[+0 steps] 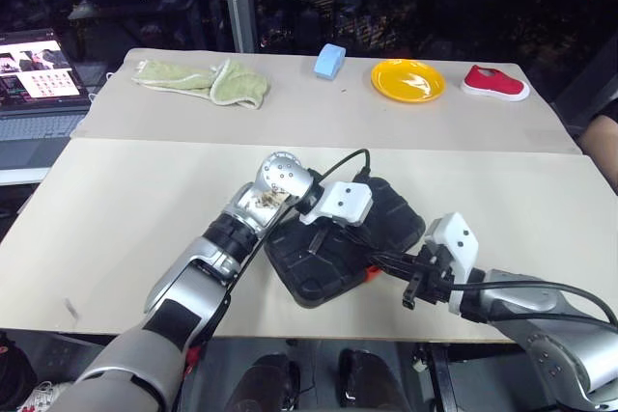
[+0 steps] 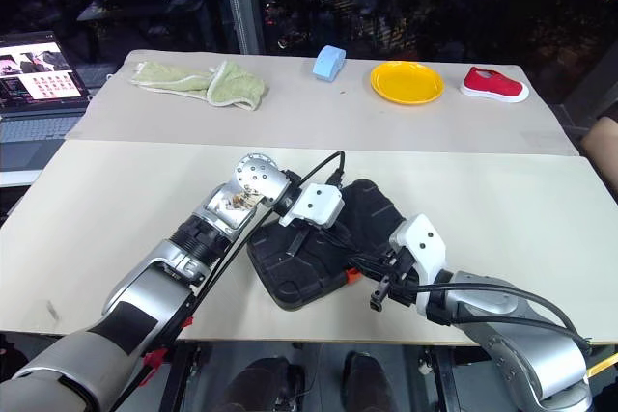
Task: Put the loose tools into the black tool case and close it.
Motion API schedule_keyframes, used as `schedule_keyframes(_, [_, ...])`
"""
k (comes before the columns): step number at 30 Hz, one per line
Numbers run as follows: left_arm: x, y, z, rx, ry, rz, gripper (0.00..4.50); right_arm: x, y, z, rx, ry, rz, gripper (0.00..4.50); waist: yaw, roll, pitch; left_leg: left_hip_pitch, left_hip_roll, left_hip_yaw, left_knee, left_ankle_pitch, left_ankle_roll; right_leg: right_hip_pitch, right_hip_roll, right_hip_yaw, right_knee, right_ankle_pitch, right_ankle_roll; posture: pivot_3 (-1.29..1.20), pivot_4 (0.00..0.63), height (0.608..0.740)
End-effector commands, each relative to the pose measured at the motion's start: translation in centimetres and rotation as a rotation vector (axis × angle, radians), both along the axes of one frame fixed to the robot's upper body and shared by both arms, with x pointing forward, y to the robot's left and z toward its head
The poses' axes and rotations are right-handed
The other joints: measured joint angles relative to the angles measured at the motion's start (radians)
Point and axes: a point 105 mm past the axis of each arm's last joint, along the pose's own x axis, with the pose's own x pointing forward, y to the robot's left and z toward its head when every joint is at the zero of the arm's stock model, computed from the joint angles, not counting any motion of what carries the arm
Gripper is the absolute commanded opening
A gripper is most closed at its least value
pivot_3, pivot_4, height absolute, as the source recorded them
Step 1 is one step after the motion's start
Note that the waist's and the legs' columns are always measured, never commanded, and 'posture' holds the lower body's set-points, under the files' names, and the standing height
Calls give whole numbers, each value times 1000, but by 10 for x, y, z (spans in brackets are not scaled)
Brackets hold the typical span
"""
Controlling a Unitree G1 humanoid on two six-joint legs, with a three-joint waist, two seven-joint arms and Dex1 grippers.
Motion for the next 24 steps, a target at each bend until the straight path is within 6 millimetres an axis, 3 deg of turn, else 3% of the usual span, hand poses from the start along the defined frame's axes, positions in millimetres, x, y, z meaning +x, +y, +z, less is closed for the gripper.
schedule_keyframes(1, [16,34,-8,68,114,153,311,-10,-19,18,-45,-60,17,287,1,0,0,-1,0,0,0,0,0,0,0,0,0,0,0,0,150,732])
schedule_keyframes(5, [23,76,17,22,195,264,1538,-28,-48,38,-59,-35,64,1437,-18,1,0,-4,0,1,0,0,0,-2,1,1,1,0,0,0,150,732])
schedule_keyframes(7, [19,107,30,18,222,320,2164,-36,-63,47,-87,-26,86,2080,-21,1,0,-2,1,0,-2,1,-1,-2,3,1,1,-1,0,0,150,732])
schedule_keyframes(12, [-10,172,45,67,279,444,3864,-49,-92,58,-141,15,121,3759,-17,3,3,-3,2,-1,-4,0,-1,-4,3,1,2,-2,-3,0,150,732])
schedule_keyframes(14, [-23,188,48,93,306,480,4475,-50,-100,62,-144,24,130,4428,-14,3,3,-3,2,-1,-3,-4,-6,-3,2,1,1,-2,-3,0,150,732])
schedule_keyframes(19, [-49,224,50,99,344,636,4475,-39,-113,73,-136,2,131,4428,-7,4,4,-1,1,-1,-3,-4,-8,-1,1,1,-2,-2,-2,0,150,732])
schedule_keyframes(24, [-51,217,52,9,337,682,4475,-20,-121,73,-121,-22,108,4428,2,4,5,0,1,-1,-3,-5,-10,-1,0,0,-3,-2,-1,0,150,732])
